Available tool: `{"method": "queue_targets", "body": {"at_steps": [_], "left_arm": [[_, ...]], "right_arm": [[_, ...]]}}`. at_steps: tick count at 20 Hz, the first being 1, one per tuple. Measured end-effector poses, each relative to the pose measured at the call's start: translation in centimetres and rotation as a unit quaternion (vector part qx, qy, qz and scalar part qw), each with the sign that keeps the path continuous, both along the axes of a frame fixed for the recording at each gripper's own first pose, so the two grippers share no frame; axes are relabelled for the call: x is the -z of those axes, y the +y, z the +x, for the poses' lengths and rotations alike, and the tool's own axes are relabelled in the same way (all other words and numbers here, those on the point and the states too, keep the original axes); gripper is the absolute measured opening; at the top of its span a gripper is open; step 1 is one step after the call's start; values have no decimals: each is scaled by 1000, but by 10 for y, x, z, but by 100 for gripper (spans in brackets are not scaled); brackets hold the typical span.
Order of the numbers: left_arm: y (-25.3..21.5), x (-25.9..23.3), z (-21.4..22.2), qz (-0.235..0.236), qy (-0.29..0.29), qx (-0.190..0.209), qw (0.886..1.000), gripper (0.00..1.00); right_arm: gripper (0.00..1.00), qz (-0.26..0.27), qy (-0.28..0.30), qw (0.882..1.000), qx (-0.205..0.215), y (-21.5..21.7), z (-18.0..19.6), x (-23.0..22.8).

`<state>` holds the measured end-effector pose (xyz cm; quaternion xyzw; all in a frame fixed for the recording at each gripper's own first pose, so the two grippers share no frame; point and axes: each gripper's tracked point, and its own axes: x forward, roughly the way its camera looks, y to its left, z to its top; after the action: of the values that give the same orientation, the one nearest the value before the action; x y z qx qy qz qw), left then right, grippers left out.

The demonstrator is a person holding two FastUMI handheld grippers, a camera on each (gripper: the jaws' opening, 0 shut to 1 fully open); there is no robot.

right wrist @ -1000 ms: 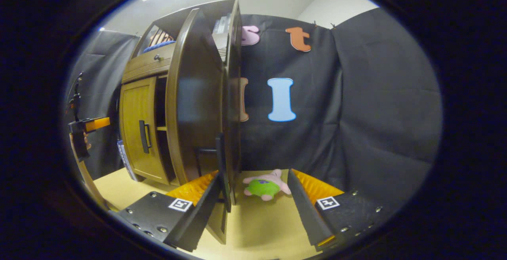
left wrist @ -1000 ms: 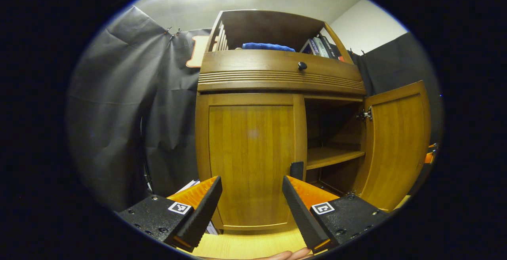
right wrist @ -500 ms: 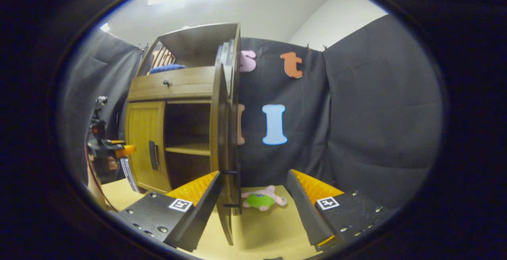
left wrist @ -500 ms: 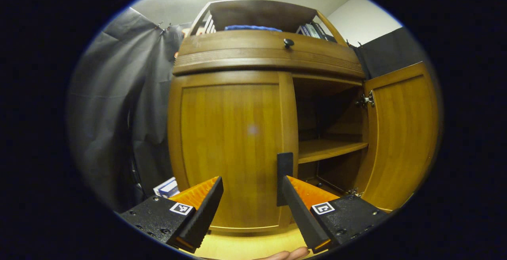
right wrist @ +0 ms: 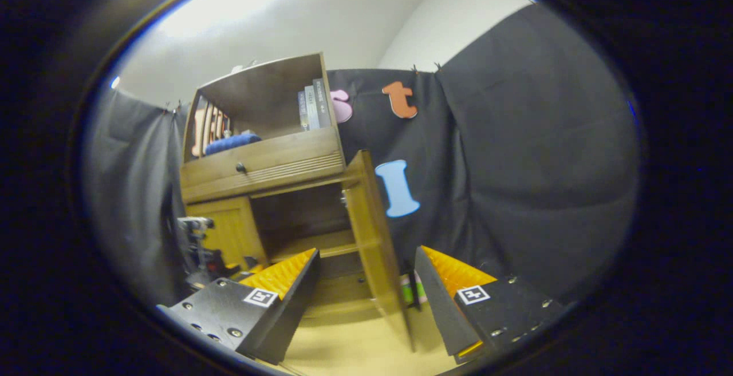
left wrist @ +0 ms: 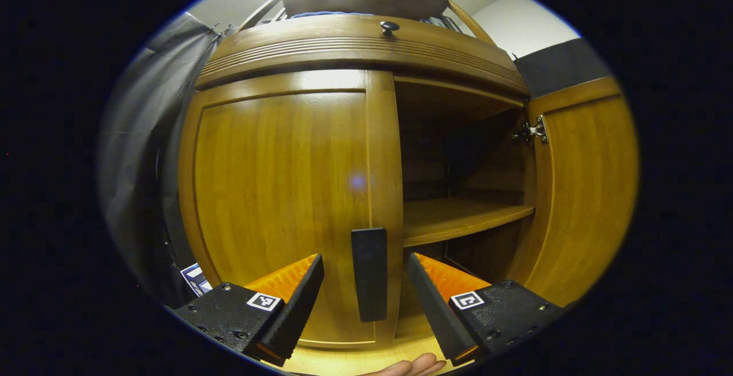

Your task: Open the right door of the double-door shoe cabinet with the right hand, and open the left door with the left hand.

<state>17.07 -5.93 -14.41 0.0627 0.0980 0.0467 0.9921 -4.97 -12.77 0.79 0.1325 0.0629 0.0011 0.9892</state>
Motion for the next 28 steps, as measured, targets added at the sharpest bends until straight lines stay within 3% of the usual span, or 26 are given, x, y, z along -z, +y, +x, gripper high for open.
{"method": "queue_targets", "body": {"at_steps": [5, 8, 11, 15, 17, 18, 23, 26, 28], "left_arm": [[14, 35, 7, 12, 53, -36, 998, 92], [3, 28, 19, 42, 11, -18, 999, 89], [3, 31, 18, 25, 14, -36, 999, 91], [0, 38, 23, -18, 14, -27, 999, 72], [3, 38, 15, -18, 20, -26, 999, 51], [3, 39, 15, -17, 23, -26, 999, 46], [6, 46, 11, -10, 45, -17, 999, 36], [5, 70, 0, -59, 97, -10, 994, 36], [5, 78, -6, -66, 109, -6, 992, 35]], "right_arm": [[98, -7, 17, 1000, 12, 26, -7, -6], [98, -33, 26, 999, 12, 32, -9, -5], [98, -54, 42, 998, 0, 42, -9, -3], [98, -100, 40, 994, -9, 56, -14, -7], [98, -119, 36, 992, -12, 65, -20, -8], [98, -126, 36, 991, -13, 68, -21, -9], [98, -139, 35, 990, -6, 78, -17, -9], [97, -148, 45, 988, -7, 88, -18, -6], [96, -146, 45, 988, -8, 88, -19, -6]]}}
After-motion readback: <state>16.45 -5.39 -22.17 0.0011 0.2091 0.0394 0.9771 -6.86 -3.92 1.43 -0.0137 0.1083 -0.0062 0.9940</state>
